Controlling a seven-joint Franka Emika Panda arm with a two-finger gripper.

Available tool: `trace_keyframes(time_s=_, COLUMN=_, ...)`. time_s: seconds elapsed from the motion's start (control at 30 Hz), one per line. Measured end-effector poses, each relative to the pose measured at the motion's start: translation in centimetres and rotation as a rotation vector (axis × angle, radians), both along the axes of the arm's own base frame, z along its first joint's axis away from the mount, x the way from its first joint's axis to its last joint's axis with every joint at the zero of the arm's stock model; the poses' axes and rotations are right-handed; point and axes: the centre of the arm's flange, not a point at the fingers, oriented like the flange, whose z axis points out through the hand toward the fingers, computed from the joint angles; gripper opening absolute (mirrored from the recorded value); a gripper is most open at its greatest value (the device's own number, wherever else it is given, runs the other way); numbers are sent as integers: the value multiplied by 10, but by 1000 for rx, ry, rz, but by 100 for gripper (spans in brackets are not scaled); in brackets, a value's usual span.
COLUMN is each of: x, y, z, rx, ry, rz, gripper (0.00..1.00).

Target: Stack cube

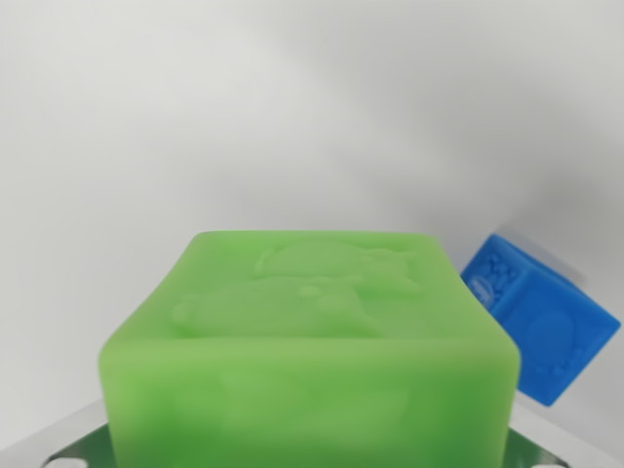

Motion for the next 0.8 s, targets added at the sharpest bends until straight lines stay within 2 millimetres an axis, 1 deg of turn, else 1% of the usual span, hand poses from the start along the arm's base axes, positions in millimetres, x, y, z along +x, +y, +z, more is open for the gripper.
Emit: trace_keyframes(time_s=0.8, x=8, y=-48, z=9, rx=0, ry=-1, rz=-203, gripper=0)
